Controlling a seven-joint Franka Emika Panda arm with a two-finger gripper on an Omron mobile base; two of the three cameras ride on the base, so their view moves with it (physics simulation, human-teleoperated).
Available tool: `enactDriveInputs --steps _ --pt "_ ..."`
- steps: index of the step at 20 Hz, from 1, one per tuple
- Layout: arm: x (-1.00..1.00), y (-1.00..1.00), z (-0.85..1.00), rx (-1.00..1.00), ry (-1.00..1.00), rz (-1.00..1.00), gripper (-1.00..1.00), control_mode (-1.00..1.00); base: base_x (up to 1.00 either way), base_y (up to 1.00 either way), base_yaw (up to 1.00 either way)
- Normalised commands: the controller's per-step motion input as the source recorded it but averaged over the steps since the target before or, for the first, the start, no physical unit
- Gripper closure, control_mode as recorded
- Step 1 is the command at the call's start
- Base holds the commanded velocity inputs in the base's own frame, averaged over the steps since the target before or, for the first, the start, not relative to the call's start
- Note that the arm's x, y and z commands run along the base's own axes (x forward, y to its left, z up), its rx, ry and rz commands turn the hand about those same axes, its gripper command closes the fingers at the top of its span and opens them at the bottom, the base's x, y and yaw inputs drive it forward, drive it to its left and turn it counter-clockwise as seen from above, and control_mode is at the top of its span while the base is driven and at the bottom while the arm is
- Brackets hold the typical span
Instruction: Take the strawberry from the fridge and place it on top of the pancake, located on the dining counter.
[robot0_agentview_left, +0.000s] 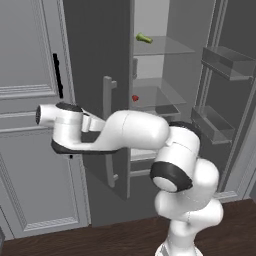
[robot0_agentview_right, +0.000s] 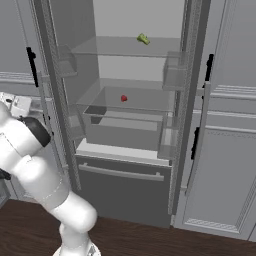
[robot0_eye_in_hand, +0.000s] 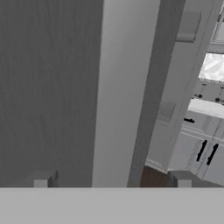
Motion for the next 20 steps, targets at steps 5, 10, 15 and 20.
enactDriveInputs --steps 5,10,15,20 --pt "-0.93 -0.33 0.00 0.12 0.03 0.10 -1.00 -1.00 0.00 0.00 0.00" --pt "-1.00 -0.76 0.00 0.22 0.00 0.16 -1.00 -1.00 0.00 0.00 0.00" --pt "-0.84 -0.98 0.00 0.35 0.03 0.33 -1.00 -1.00 0.00 0.00 0.00" --pt "-0.68 -1.00 0.00 0.48 0.02 0.38 -1.00 -1.00 0.00 0.00 0.00"
